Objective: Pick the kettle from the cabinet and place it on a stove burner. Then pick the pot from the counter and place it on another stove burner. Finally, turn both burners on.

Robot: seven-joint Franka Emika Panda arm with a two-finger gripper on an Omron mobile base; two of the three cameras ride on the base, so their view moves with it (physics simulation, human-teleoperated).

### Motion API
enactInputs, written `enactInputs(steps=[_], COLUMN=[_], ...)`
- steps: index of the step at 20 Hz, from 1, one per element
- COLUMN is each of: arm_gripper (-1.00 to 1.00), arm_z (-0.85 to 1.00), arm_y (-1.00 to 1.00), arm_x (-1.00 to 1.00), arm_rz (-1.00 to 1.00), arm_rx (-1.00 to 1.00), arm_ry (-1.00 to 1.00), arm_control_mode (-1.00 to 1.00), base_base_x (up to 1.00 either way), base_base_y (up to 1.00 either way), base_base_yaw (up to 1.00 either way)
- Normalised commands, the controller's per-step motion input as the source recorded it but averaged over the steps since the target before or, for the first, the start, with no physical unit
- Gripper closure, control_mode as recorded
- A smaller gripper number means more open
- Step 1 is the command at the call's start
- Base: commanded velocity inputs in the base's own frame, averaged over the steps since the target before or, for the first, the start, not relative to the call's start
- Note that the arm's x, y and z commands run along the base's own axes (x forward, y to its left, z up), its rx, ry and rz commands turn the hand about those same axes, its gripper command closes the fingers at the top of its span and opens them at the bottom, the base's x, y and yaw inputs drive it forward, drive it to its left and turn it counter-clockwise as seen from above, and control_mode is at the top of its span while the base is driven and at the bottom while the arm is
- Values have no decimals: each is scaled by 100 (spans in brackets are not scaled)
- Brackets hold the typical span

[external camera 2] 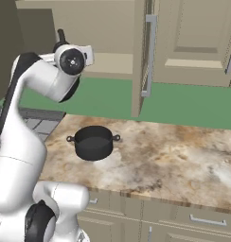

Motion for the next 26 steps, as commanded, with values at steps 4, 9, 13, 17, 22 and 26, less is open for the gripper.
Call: enactInputs(steps=[4,9,13,17,22,26], arm_gripper=[100,100,100,100,100,100], arm_z=[0,0,0,0,0,0], arm_y=[0,0,0,0,0,-1], arm_x=[-60,-60,-59,-62,-64,-62], arm_rz=[0,0,0,0,0,0], arm_rx=[0,0,0,0,0,0], arm_ry=[0,0,0,0,0,0], arm_control_mode=[-100,-100,-100,-100,-100,-100], base_base_x=[0,0,0,0,0,0], base_base_y=[0,0,0,0,0,0], base_base_yaw=[0,0,0,0,0,0])
